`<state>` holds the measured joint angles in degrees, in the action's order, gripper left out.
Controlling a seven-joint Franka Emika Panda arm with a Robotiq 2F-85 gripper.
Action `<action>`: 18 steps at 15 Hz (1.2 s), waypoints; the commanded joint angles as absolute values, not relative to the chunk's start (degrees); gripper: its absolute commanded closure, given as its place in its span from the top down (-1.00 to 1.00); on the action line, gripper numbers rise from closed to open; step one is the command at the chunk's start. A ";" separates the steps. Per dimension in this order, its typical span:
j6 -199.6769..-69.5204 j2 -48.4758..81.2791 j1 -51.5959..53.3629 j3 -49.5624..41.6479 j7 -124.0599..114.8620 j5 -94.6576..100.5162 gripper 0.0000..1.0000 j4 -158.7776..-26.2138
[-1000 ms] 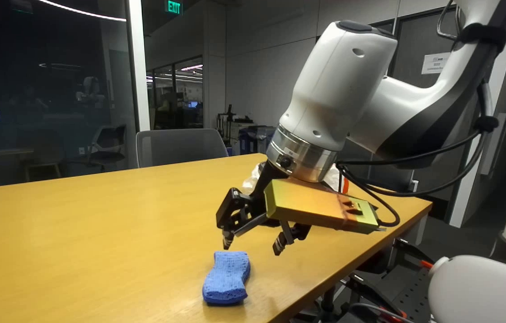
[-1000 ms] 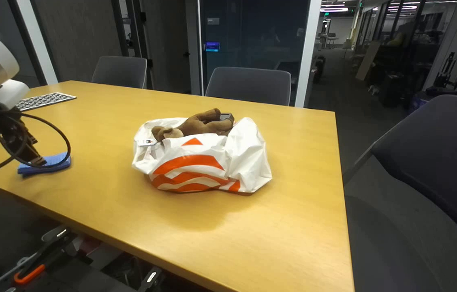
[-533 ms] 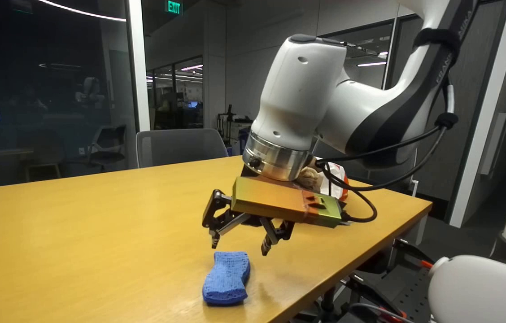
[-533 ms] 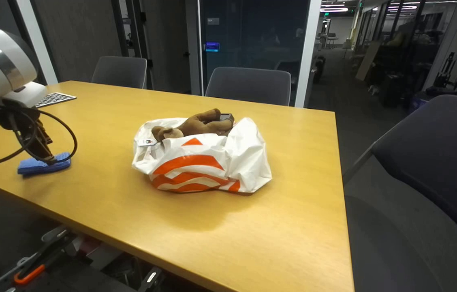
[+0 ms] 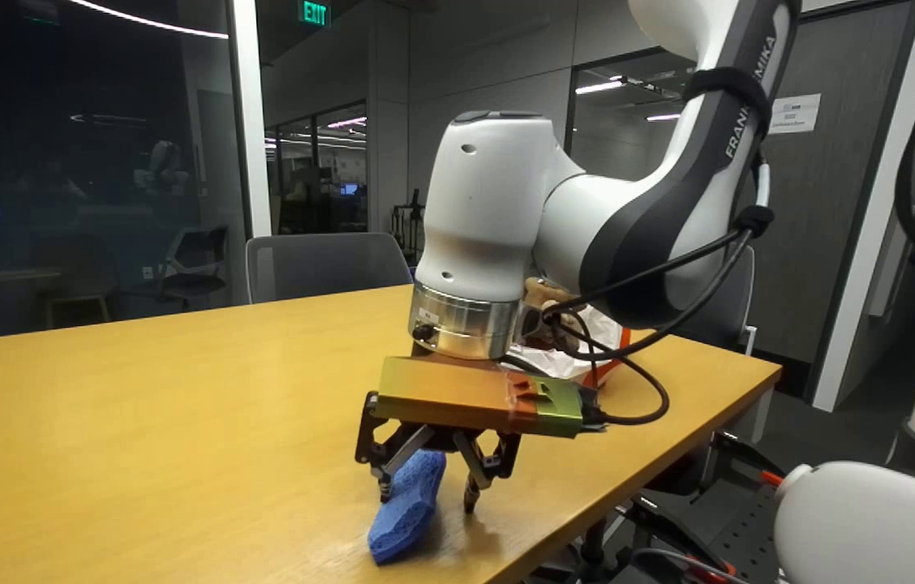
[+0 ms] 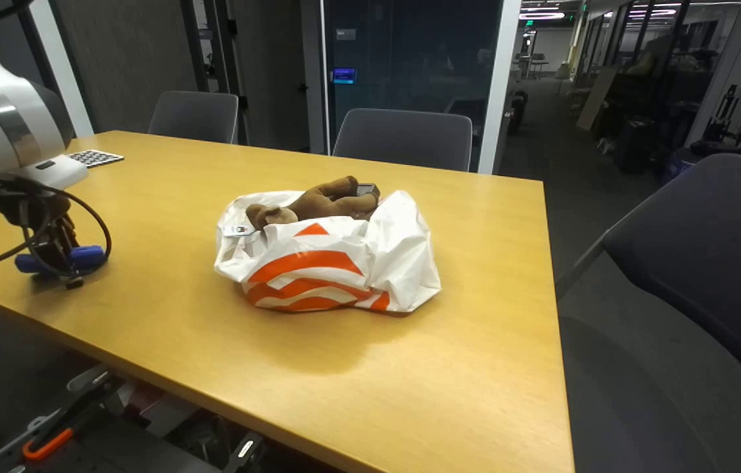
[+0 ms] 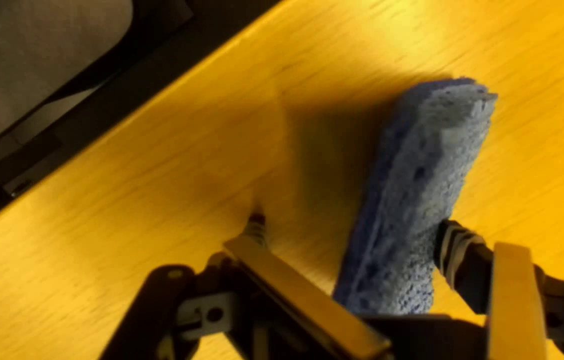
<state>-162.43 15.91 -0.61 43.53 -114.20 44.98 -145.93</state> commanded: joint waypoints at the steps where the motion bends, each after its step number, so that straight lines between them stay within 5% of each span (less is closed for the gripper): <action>1: -163.40 19.55 -2.74 46.36 -108.63 41.37 0.08 -144.12; 2: -165.37 16.95 4.71 39.81 -102.42 33.36 -0.06 -144.90; 7: -161.40 13.90 0.24 45.95 -102.46 31.89 -0.83 -145.82; 8: -162.63 10.11 7.65 39.92 -97.08 23.52 -0.93 -147.38; 9: -160.97 10.40 0.87 46.15 -102.40 28.90 -0.95 -147.79; 10: -162.52 4.26 9.33 39.90 -96.77 19.44 -0.91 -150.64; 11: -161.18 2.77 2.78 46.72 -102.30 24.44 -0.89 -152.03; 18: -158.65 -16.37 9.19 51.30 -108.92 24.73 -0.92 -160.66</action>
